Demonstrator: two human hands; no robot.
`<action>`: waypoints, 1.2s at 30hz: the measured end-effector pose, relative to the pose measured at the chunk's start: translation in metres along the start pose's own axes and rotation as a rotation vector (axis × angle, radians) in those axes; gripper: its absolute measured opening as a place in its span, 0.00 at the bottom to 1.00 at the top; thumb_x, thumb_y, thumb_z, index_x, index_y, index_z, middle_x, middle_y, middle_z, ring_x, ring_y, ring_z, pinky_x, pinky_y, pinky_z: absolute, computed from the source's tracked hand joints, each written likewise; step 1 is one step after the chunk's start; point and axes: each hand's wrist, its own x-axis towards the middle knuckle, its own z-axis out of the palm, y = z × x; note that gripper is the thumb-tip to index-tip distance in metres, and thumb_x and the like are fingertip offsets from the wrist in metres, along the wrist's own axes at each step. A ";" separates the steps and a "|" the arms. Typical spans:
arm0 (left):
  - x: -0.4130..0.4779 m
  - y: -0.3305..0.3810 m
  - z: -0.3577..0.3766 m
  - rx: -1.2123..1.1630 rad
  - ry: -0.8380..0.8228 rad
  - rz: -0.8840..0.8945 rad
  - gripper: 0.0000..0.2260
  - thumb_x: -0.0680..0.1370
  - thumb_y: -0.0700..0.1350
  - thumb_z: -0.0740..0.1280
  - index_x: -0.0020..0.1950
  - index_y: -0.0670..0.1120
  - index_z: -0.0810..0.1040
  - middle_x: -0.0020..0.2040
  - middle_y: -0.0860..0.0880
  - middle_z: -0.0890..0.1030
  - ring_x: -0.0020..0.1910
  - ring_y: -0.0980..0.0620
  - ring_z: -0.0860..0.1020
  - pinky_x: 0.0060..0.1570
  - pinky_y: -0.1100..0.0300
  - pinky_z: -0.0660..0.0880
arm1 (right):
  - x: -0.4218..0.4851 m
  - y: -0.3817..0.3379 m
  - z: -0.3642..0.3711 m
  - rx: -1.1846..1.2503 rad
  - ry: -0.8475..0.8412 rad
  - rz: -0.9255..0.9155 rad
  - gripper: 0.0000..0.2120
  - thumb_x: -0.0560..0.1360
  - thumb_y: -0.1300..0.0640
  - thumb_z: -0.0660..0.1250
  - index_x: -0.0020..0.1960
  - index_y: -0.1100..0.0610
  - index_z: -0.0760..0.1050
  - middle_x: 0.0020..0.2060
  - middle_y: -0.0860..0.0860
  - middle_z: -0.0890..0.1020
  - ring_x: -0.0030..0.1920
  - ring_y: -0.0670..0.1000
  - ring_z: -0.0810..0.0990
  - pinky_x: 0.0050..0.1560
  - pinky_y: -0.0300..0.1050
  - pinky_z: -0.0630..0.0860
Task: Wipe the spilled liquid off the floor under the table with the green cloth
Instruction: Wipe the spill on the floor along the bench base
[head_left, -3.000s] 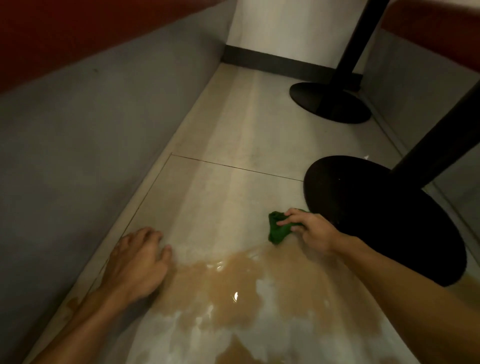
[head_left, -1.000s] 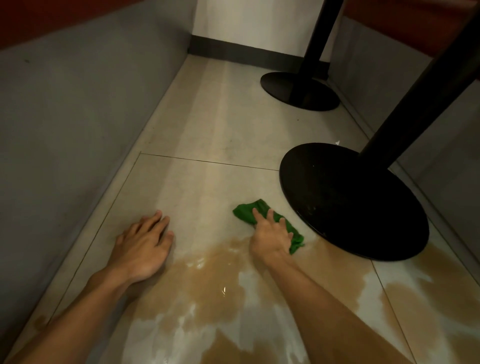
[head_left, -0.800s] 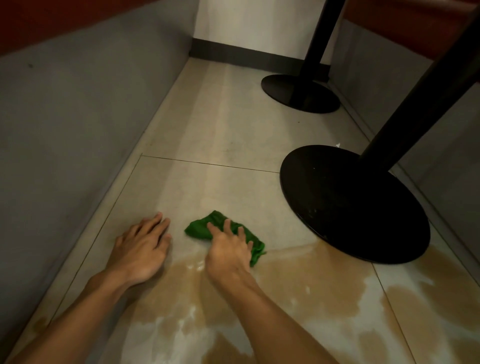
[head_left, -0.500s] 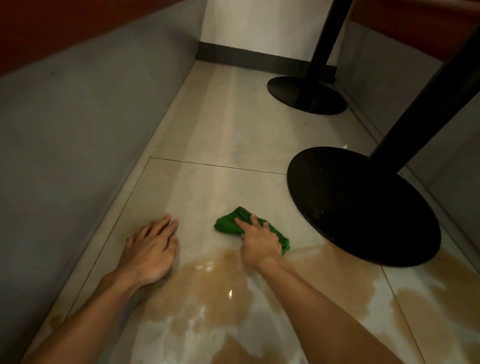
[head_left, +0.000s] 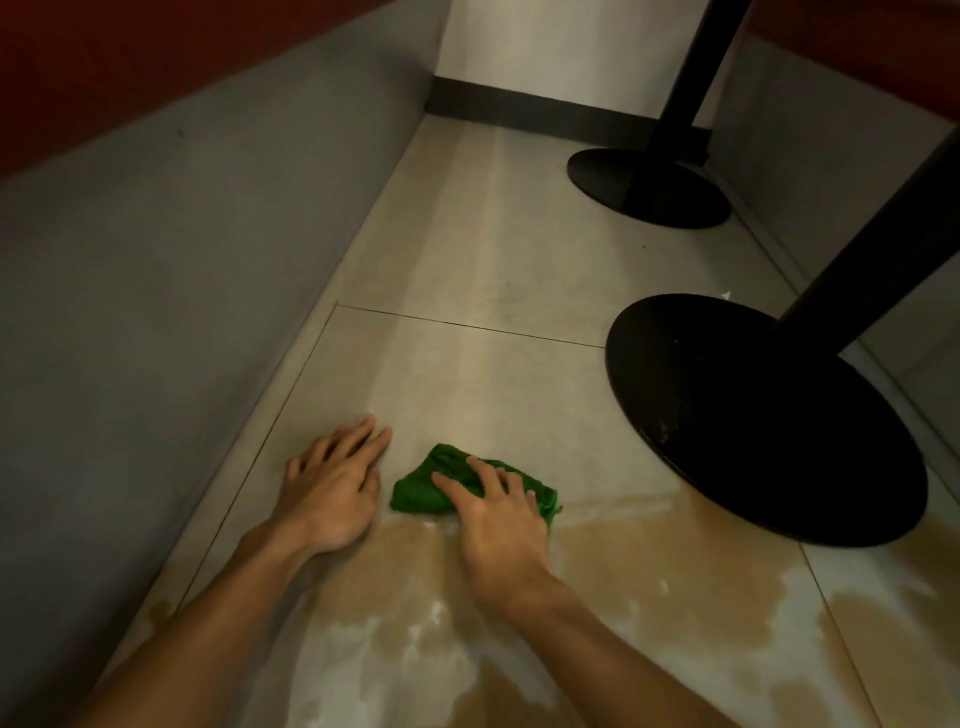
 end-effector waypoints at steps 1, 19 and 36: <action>0.000 -0.001 0.000 0.000 -0.001 0.001 0.23 0.82 0.52 0.51 0.76 0.61 0.51 0.77 0.62 0.47 0.75 0.53 0.51 0.70 0.49 0.53 | 0.000 0.011 -0.004 -0.013 -0.003 -0.024 0.30 0.78 0.61 0.57 0.75 0.39 0.55 0.77 0.51 0.54 0.74 0.58 0.54 0.74 0.61 0.54; 0.000 -0.002 0.002 -0.013 0.008 0.013 0.23 0.82 0.51 0.51 0.77 0.61 0.51 0.78 0.61 0.47 0.76 0.53 0.48 0.71 0.49 0.51 | -0.007 0.052 -0.017 -0.001 -0.046 -0.103 0.31 0.76 0.62 0.60 0.73 0.38 0.60 0.75 0.45 0.59 0.73 0.53 0.58 0.72 0.53 0.61; -0.209 -0.039 -0.007 -0.237 0.573 -0.219 0.28 0.70 0.57 0.58 0.65 0.44 0.77 0.64 0.46 0.77 0.61 0.48 0.72 0.65 0.64 0.59 | 0.072 -0.014 -0.008 0.102 -0.022 -0.155 0.20 0.82 0.53 0.56 0.73 0.41 0.63 0.76 0.47 0.59 0.76 0.57 0.54 0.74 0.59 0.54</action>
